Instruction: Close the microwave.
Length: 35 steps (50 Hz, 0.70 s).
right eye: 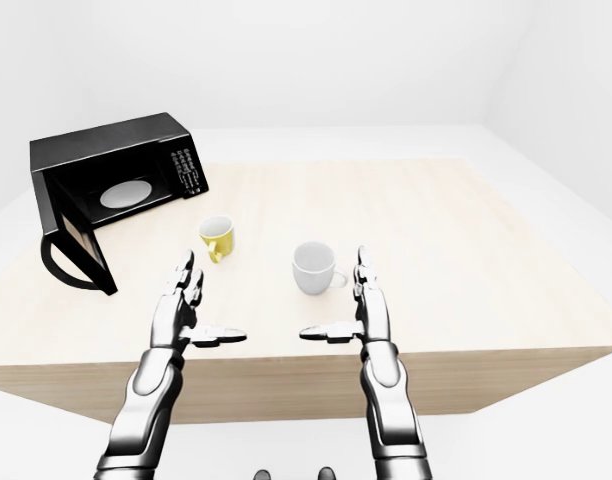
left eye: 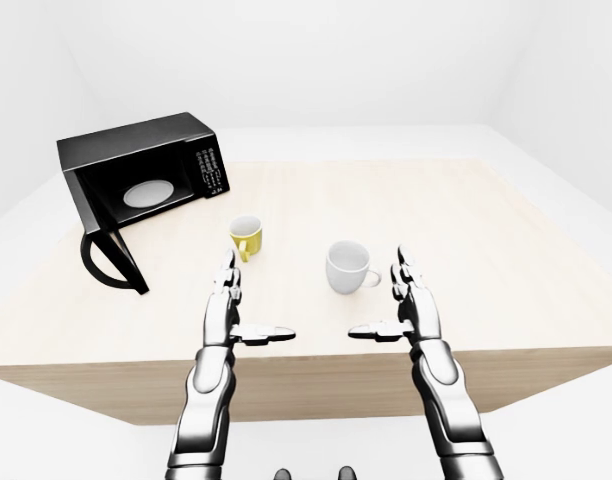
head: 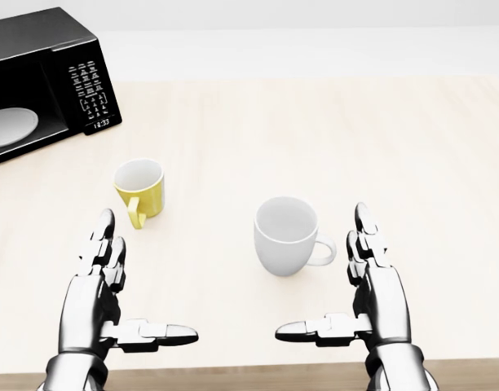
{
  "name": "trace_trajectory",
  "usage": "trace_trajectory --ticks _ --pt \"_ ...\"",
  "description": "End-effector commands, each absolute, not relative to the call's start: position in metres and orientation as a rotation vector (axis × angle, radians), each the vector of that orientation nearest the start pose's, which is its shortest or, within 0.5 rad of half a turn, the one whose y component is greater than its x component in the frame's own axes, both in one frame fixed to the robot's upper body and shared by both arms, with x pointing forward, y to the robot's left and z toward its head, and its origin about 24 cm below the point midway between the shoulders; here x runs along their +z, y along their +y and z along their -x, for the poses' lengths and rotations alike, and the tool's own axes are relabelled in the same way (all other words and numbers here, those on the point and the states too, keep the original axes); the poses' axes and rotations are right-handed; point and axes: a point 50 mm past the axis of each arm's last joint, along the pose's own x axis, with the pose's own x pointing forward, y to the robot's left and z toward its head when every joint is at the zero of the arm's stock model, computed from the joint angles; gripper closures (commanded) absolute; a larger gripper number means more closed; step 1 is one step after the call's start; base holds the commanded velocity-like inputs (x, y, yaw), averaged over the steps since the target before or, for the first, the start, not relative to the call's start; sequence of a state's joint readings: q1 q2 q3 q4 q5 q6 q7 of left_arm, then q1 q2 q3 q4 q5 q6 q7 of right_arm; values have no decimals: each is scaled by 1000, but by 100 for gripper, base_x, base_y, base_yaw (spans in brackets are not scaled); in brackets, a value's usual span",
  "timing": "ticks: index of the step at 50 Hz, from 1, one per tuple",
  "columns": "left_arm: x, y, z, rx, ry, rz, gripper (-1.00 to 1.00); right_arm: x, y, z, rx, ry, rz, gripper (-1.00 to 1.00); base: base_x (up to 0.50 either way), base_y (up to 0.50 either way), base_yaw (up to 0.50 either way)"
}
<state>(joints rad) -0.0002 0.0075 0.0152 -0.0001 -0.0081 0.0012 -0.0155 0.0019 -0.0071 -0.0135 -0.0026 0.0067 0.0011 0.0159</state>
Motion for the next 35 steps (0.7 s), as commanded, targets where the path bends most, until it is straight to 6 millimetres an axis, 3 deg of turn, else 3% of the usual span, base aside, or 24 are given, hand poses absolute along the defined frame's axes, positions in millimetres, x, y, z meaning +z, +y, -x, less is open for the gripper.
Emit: trace_trajectory --ticks 1,29,35 --pt "43 160 -253 -1 0 2 -100 42 -159 -252 6 0 1 -100 0 0 0" --pt "42 158 -252 2 -7 -13 -100 41 -158 -252 -1 -6 23 -100 0 0 0" --pt "55 159 -245 14 -40 -18 -100 47 -157 -248 -9 -22 39 -100 0 0 0"
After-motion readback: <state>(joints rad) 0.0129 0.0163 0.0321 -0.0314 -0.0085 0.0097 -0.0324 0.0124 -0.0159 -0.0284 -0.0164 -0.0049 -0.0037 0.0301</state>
